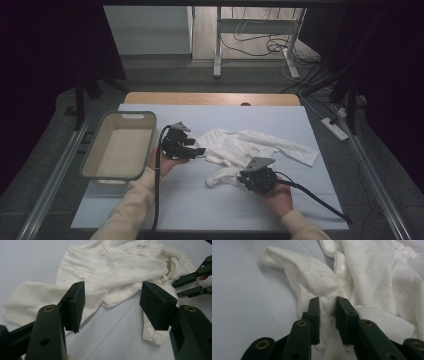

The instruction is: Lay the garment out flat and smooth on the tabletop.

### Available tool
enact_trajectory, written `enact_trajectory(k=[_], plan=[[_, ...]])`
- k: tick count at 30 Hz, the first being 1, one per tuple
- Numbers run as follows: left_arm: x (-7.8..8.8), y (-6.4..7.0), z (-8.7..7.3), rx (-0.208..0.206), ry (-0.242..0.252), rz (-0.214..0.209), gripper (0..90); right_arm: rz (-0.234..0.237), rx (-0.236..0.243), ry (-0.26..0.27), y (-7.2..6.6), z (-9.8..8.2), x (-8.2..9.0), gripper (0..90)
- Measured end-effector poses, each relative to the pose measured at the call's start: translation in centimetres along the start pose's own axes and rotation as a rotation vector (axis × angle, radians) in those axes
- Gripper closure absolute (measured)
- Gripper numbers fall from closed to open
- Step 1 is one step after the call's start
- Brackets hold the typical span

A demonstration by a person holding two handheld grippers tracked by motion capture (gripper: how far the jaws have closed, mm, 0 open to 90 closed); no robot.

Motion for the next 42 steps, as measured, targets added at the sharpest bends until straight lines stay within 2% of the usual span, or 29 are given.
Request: enact_trajectory(k=[11,21,28,32,37,40,42], plan=[[0.0,0.0,-0.1,0.001,0.0,0.0,37.7,0.026,0.004,0.015,-0.5,0.2,0.7,86.1],[0.2,-0.2,-0.1,0.0,0.001,0.002,37.8,0.069,0.016,0.023,-2.1,-0.4,2.4,86.8],[0.3,-0.3,-0.2,0.004,0.001,0.002,37.7,0.082,-0.001,0.024,-2.3,-1.4,4.0,86.7],[0.4,-0.4,-0.2,0.006,0.002,0.003,37.7,0.106,-0.008,0.024,-2.8,-2.0,4.7,87.5],[0.4,-0.5,-0.3,0.006,0.001,0.004,37.7,0.099,0.008,0.017,-3.1,-2.4,5.2,87.4],[0.4,-0.4,-0.2,0.004,0.002,0.004,37.7,0.092,-0.001,0.039,-2.9,-2.0,5.2,83.2],[0.3,-0.3,-0.2,0.004,0.001,0.005,37.7,0.092,-0.019,0.061,-2.6,-1.6,5.3,69.6]])
Point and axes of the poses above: each handheld gripper's, and its own axes: x roughly backward along the jaws, z roughly out of its top, y roughly to its right, the point moved 10 cm from there along -x, roughly forward along the jaws, and after that the axes turned 3 degrees about -z, right-handed, at the moved point
